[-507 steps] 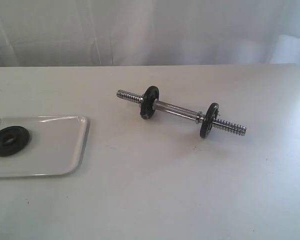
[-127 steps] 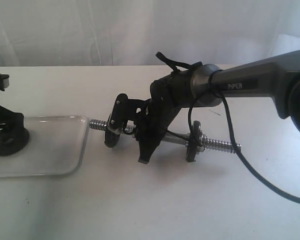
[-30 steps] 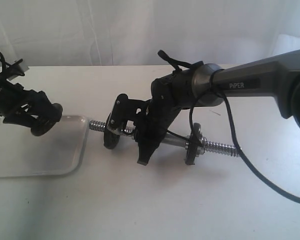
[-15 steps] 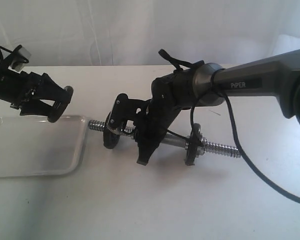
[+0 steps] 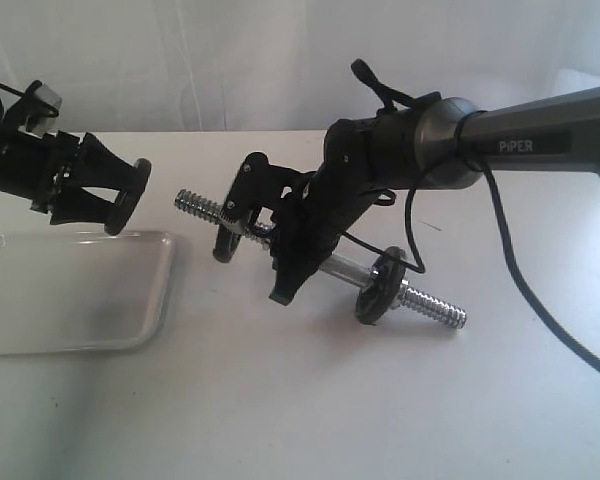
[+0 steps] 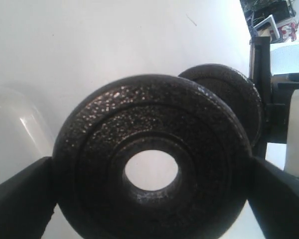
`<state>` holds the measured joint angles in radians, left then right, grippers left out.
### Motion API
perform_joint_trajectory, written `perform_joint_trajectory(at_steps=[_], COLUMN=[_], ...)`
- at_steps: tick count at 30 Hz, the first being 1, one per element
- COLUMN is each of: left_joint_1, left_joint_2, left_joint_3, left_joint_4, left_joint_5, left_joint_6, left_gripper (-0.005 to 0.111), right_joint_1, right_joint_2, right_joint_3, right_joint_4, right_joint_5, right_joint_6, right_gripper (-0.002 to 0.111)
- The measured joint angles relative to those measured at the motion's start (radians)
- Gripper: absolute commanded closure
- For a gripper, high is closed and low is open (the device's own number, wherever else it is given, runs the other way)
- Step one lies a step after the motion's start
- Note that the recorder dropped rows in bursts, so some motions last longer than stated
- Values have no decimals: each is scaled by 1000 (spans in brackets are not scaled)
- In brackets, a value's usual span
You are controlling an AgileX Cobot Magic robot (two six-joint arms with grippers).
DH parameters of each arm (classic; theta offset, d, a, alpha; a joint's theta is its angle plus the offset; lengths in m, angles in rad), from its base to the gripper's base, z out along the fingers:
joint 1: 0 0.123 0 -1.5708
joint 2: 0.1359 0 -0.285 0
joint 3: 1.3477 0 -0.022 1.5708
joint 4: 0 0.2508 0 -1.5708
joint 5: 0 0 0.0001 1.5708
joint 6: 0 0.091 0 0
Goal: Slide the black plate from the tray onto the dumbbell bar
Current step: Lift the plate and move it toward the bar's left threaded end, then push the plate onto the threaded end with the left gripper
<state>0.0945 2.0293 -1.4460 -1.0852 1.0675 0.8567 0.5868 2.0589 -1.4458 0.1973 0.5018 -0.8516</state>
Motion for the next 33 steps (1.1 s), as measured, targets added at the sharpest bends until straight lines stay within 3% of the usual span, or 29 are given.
perform_joint_trajectory(at_steps=[33], left_joint_1=[-86], left_joint_2=[73], left_joint_3=[-2], left_joint_4=[-184], left_joint_5=[52], left_joint_6=[112], left_gripper=[107], right_joint_1=[0], right_joint_2=[11], right_joint_3=[0], right_joint_4=[78], right_joint_5=[-11], right_joint_6=[-83], right_gripper=[108])
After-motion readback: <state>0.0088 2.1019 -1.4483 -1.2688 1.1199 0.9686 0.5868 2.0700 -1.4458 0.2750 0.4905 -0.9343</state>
